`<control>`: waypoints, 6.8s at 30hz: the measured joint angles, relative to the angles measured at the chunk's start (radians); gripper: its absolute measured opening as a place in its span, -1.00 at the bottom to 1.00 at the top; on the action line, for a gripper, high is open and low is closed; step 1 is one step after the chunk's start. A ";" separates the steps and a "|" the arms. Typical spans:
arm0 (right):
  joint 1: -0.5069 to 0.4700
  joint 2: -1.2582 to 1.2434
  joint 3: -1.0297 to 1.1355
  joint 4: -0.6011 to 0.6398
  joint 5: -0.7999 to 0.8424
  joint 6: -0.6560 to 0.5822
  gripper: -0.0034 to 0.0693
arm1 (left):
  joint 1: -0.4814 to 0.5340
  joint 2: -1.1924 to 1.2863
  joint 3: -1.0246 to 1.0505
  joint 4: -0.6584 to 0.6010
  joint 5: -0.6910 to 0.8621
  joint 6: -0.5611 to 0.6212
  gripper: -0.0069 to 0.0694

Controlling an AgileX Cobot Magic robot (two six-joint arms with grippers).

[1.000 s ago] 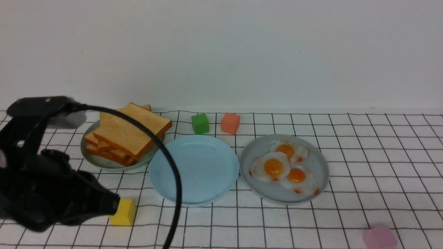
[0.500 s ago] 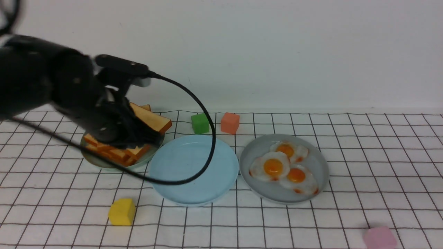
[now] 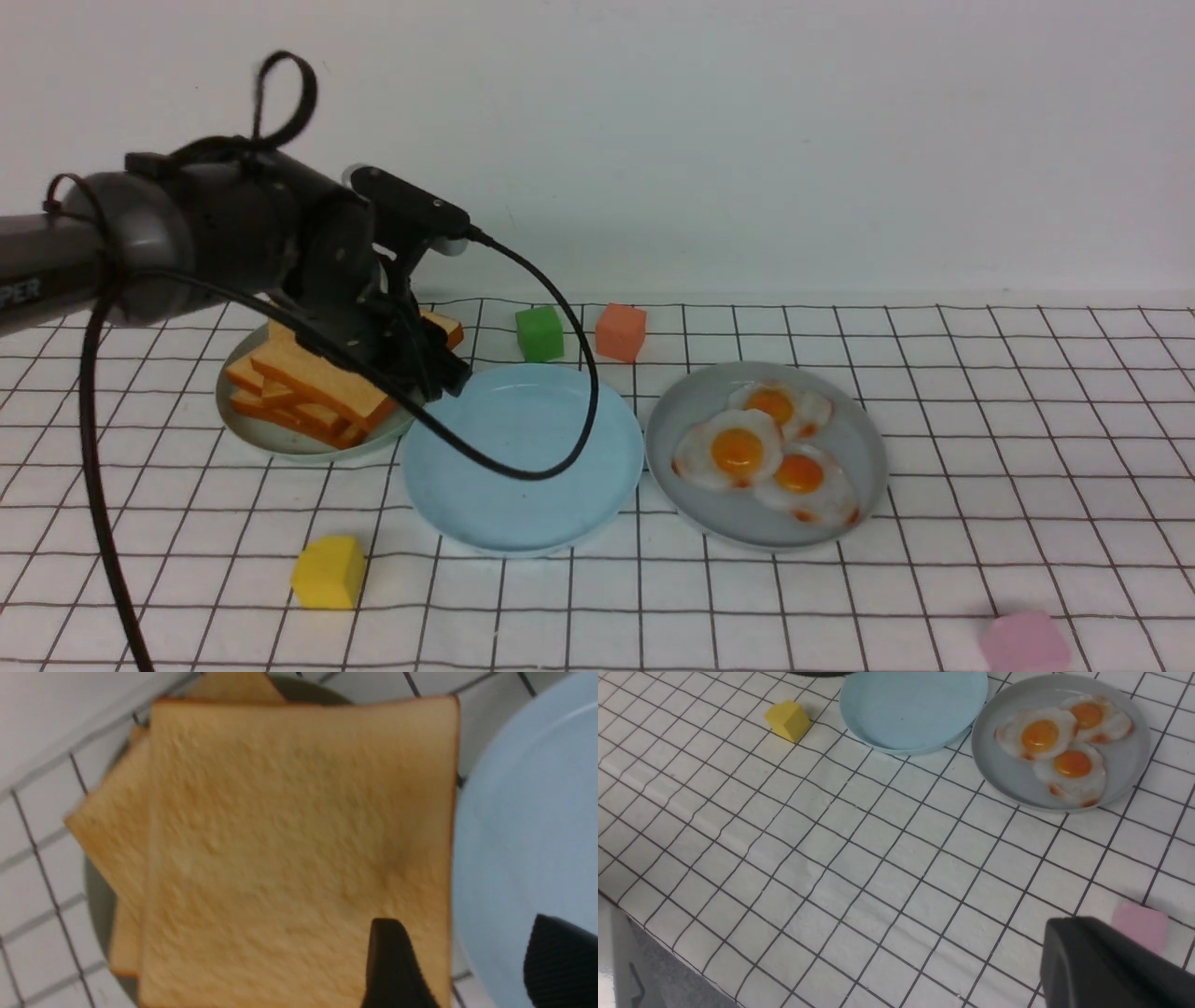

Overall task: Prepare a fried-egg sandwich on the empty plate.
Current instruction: Use the left arm to grab a slice of bread, then use the left arm to put a slice of bread into the empty plate in the middle, then use the right arm to grab a fried egg

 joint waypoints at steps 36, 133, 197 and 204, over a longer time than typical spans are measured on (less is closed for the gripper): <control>0.000 0.000 -0.002 0.023 0.015 0.000 -0.89 | -0.002 0.129 -0.012 0.314 -0.102 -0.191 -0.23; -0.012 1.334 -0.535 0.008 -0.401 0.053 0.06 | -0.607 -1.168 0.751 -0.114 -0.349 -0.457 -0.85; -0.027 1.508 -0.702 0.081 -0.313 0.050 0.06 | -0.608 -1.168 0.754 -0.134 -0.354 -0.465 -0.85; -0.025 1.532 -0.702 0.080 -0.321 0.053 0.06 | -0.608 -1.168 0.754 -0.133 -0.354 -0.465 -0.85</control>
